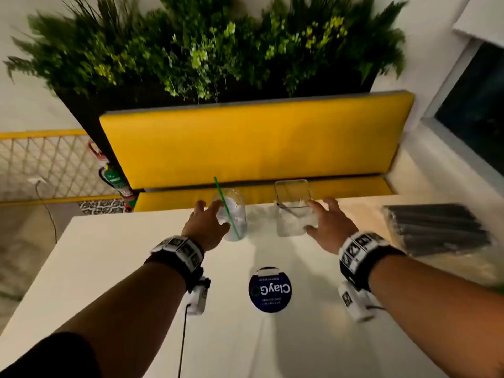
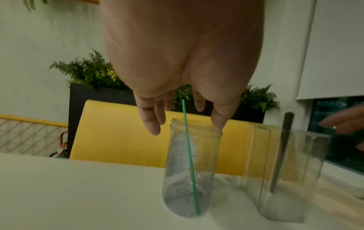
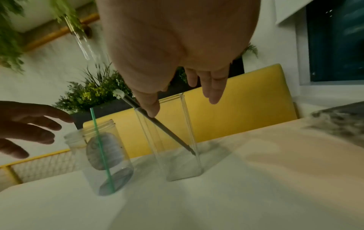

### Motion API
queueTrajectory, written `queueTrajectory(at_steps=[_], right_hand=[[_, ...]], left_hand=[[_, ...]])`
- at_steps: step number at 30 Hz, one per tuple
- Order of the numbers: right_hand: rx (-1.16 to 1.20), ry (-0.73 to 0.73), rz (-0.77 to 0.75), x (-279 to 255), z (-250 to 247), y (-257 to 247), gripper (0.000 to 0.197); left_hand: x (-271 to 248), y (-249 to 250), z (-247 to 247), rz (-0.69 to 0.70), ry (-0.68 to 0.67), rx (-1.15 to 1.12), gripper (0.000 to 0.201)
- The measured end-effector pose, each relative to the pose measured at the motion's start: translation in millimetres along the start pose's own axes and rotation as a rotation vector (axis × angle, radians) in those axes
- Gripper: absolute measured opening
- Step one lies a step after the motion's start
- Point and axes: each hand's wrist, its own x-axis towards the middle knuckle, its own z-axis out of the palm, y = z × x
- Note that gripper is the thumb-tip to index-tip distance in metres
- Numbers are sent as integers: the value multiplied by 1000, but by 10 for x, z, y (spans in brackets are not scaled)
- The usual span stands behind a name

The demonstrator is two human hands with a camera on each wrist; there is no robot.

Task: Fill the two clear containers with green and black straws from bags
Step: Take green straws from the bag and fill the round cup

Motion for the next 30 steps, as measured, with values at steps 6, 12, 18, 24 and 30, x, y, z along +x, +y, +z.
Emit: queueTrajectory(at_steps=[6,12,18,24,30], right_hand=[[8,-99,128,431,169,-9,50],[131,99,-13,358,262,23,16],[218,186,-75,-359,342,60,15],[240,209,-92,-1110,447,160,14],[219,147,-90,-1428,528,215,12]], left_hand=[[253,-56,305,-71,-91,-15,46],[209,-102,339,0,20,-108,29],[-282,-198,302,115,49,-130,26],[-981,-346,440,138,32,-173,28],[-1401,-401,604,55,18,-146,30]])
